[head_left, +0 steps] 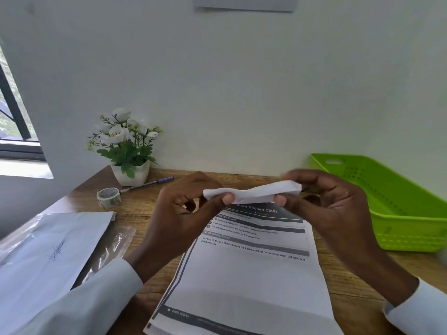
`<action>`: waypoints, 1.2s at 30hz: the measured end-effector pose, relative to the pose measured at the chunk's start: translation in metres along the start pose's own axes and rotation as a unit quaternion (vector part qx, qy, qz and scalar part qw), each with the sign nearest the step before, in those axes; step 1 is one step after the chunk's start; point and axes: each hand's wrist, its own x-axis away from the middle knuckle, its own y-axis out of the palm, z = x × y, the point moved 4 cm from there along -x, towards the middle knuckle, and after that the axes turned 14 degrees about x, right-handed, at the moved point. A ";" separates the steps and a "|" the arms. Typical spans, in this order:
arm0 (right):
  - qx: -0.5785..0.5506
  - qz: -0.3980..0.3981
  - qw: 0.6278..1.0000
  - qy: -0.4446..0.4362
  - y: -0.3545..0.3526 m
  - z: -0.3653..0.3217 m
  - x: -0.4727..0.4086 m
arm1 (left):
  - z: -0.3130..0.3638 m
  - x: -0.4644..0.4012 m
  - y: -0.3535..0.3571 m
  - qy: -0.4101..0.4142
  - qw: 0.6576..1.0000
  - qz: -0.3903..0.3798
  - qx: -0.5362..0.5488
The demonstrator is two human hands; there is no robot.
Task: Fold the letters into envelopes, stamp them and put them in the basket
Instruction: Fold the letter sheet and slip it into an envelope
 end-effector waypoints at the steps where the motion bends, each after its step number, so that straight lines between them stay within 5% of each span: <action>1: 0.010 0.026 1.000 -0.010 -0.002 -0.001 0.000 | 0.002 0.000 -0.001 0.007 1.000 0.015 -0.003; 5: 0.169 0.110 0.964 -0.174 -0.010 -0.012 0.004 | 0.013 -0.001 -0.002 0.051 0.996 0.064 -0.027; 9: 0.222 0.096 0.925 -0.294 -0.007 -0.020 0.007 | 0.024 0.000 0.001 0.126 0.986 0.074 -0.084; 13: 0.231 0.094 0.934 -0.256 -0.006 -0.014 0.005 | 0.023 0.005 0.006 0.166 0.979 -0.002 -0.116; 24: 0.224 0.033 0.958 -0.179 -0.006 -0.002 -0.006 | 0.015 0.004 0.003 0.121 0.979 0.001 -0.164; 32: 0.317 0.106 0.910 -0.247 -0.013 -0.025 -0.027 | 0.028 -0.017 -0.005 0.128 0.943 -0.004 -0.306; 36: 0.278 0.119 0.911 -0.280 -0.019 -0.063 -0.052 | 0.044 -0.031 -0.010 0.113 0.968 0.062 -0.215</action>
